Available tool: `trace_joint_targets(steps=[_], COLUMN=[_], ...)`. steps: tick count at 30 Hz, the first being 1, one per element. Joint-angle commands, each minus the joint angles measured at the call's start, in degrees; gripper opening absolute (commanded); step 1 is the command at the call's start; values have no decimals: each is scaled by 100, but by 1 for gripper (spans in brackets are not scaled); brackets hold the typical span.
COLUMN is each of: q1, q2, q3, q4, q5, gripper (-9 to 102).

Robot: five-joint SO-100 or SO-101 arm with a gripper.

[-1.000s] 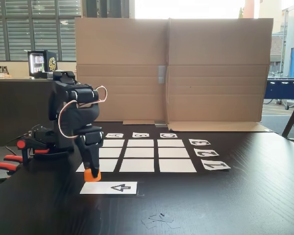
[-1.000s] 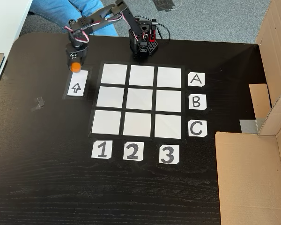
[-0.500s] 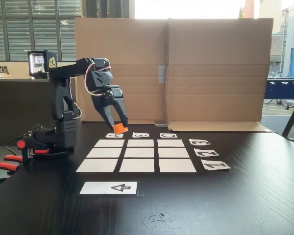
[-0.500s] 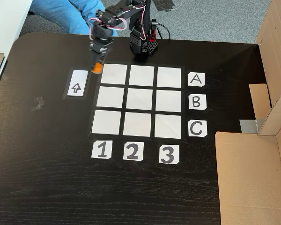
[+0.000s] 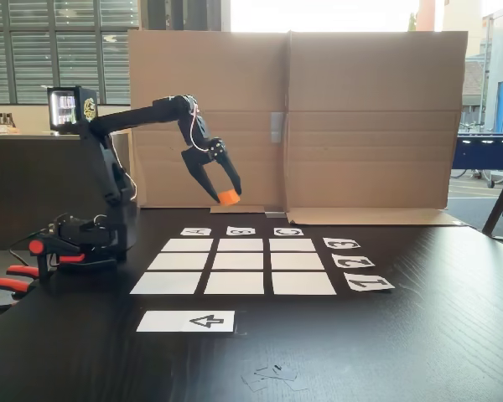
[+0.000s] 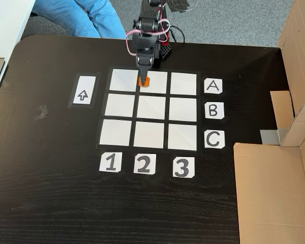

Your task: Pick up the round, orange token and place it in the grid on square B2.

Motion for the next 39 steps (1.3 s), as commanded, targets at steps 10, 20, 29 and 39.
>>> trace_joint_targets(steps=[10, 20, 29, 39], q1=[-114, -132, -193, -396], q2=[-1143, -1802, -2259, -2435], q3=[255, 264, 264, 202], q4=[-765, -1160, -1389, -1459], q5=[369, 519, 659, 896], gripper=[0, 0, 0, 0])
